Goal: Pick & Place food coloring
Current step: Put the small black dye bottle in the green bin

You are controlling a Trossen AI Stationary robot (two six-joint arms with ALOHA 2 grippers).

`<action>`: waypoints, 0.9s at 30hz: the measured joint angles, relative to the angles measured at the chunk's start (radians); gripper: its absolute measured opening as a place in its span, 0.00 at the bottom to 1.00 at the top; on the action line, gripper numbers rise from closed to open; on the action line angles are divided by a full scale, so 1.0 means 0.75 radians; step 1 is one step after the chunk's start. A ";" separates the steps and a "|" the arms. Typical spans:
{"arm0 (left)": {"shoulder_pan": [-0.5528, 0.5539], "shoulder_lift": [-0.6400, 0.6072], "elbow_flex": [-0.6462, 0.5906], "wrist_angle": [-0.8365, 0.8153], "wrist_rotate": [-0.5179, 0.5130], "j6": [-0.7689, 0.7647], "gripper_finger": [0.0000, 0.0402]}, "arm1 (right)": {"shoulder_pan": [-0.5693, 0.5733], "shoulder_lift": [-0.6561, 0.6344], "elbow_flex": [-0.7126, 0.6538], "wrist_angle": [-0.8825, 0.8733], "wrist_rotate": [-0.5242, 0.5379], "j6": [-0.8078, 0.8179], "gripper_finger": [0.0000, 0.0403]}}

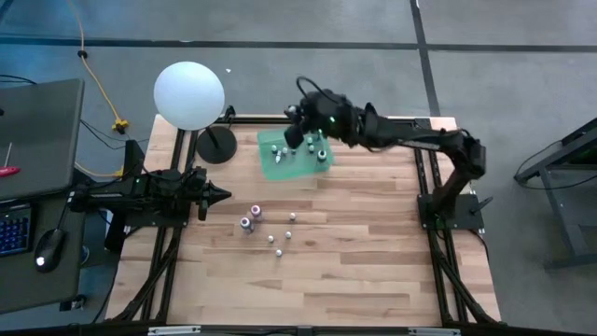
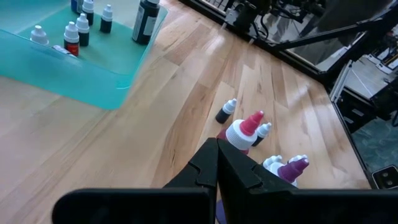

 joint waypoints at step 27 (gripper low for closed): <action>0.000 0.000 0.000 0.000 0.001 0.000 0.00 | -0.072 0.519 0.164 -0.400 -0.335 0.418 0.19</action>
